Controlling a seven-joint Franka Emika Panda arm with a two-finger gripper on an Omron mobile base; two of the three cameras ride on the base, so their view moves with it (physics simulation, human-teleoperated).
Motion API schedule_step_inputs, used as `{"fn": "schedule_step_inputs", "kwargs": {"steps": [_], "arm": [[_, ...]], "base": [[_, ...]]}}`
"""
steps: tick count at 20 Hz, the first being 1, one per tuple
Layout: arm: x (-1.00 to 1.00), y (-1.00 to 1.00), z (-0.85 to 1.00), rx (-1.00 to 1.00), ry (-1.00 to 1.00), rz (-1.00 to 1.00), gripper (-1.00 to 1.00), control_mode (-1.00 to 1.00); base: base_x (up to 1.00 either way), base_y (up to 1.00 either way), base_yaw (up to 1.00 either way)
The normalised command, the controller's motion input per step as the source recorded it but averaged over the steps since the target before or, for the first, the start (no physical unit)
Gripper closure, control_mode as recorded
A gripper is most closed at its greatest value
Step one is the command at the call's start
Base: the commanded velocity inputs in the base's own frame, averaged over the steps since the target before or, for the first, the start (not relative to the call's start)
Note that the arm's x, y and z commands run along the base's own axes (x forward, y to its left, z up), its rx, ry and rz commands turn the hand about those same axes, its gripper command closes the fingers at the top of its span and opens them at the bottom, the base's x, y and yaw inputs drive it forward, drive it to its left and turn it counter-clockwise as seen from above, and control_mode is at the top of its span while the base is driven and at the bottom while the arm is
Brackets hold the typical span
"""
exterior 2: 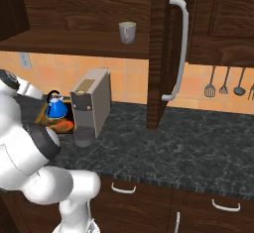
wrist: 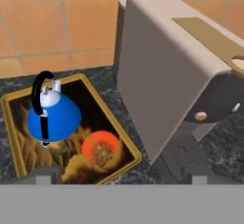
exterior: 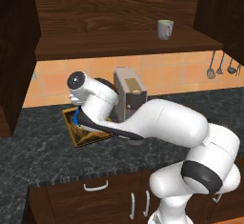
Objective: Pick the kettle from the counter and place it on the tray. Then pick the mug from the cabinet and place it on the tray. Then close the cabinet doors.
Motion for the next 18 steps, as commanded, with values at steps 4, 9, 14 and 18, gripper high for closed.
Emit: {"fn": "schedule_step_inputs", "kwargs": {"steps": [4,9,14,18], "arm": [[-0.41,-0.66,0.05,0.29,-0.06,0.10,-1.00,-1.00],[-0.23,-0.69,0.42,-0.04,0.08,0.03,-1.00,-1.00],[-0.34,-1.00,0.81,-0.09,0.25,0.00,-1.00,-1.00],[-0.14,-0.77,0.81,-0.06,0.12,0.00,-1.00,-1.00]], "base": [[0.00,0.00,0.00],[0.00,0.00,0.00],[0.00,0.00,0.00],[0.00,0.00,0.00]]}}
